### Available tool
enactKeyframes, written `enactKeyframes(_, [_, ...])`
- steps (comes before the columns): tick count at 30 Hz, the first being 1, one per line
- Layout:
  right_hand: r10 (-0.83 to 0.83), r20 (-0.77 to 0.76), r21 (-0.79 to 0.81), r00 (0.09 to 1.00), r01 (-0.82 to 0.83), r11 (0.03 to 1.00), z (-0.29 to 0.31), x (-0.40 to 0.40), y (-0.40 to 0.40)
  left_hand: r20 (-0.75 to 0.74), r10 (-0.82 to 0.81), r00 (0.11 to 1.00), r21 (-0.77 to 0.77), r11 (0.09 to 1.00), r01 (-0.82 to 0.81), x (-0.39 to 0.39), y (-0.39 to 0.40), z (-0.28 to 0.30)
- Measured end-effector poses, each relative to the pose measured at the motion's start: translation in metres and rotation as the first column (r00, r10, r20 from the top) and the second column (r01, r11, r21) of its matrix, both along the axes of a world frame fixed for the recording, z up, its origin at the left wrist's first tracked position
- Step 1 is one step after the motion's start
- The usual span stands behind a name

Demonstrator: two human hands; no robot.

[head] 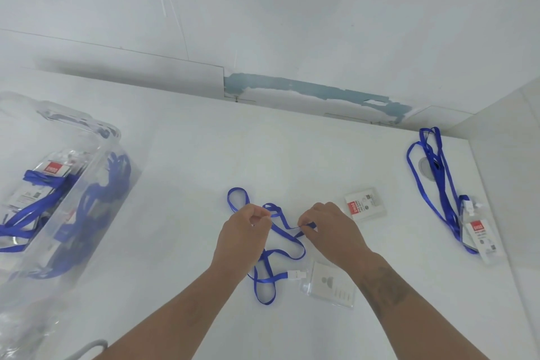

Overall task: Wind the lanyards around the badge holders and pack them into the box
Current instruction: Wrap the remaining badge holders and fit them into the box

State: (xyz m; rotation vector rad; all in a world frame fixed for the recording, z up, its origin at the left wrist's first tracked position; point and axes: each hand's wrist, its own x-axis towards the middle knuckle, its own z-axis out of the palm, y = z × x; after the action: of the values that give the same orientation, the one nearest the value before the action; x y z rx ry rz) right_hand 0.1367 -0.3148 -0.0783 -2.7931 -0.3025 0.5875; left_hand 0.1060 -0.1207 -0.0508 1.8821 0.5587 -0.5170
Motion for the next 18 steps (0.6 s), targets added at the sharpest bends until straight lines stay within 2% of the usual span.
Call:
enactKeyframes(6, [-0.057,0.066,0.011,0.996,0.057,0.998,0.005,0.011,-0.03,0.006,-0.045,0.999,-0.01,0.999,0.045,0.003,-0.009,0.001])
enactKeyframes(12, [0.071,0.098,-0.176,0.993,-0.053,0.983,0.001,0.024,-0.065,-0.001,-0.084,0.996,-0.043,0.996,0.084,0.009,-0.027,0.002])
enactKeyframes(18, [0.19,0.143,-0.233,0.971,-0.153,0.96,-0.004,0.035,-0.062,0.006,-0.11,0.994,-0.06,0.992,0.111,0.009,-0.038,0.0])
